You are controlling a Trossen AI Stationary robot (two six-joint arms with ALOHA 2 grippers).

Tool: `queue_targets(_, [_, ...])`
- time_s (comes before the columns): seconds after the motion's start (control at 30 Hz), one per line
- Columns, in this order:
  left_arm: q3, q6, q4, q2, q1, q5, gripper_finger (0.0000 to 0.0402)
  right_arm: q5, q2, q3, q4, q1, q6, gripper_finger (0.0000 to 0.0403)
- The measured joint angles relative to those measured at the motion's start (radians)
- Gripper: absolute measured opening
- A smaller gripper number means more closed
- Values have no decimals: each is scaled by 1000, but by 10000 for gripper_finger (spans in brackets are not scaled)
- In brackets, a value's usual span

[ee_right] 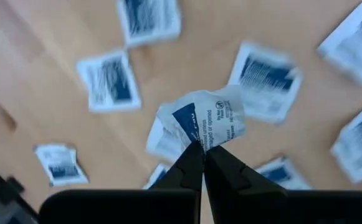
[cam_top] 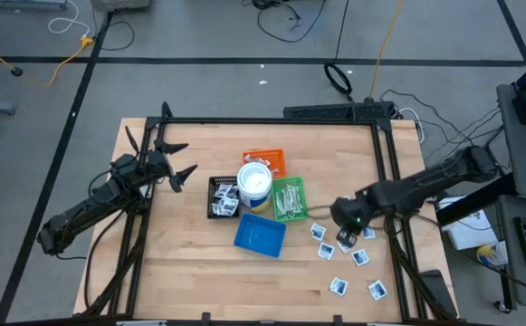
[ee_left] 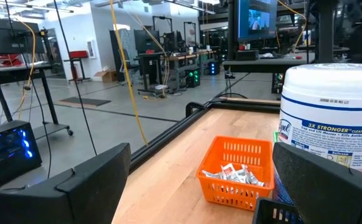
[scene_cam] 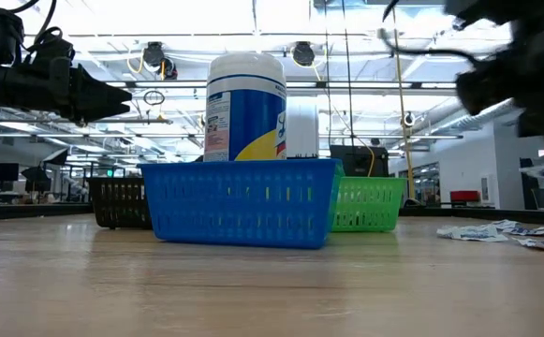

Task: Pick & Place First Aid Supplies
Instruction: Put the blue alcohol pad into the blue bin

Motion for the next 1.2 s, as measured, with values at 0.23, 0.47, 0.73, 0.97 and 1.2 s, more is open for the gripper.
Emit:
queue_targets(0.23, [0,0,0,0,0,0,397,2,30,0,79,225,160,1])
queue_targets(0.47, [0,0,0,0,0,0,397,208,176,130,114,274,28,1])
queue_targets(0.73, [0,0,0,0,0,0,397,387,370,358,155,199,-132,0])
queue_targets(0.97, [0,0,0,0,0,0,397,427,531,543,188,112,-216,0])
queue_targets(1.2, [0,0,0,0,0,0,397,424,666,702,221,60,-286,0])
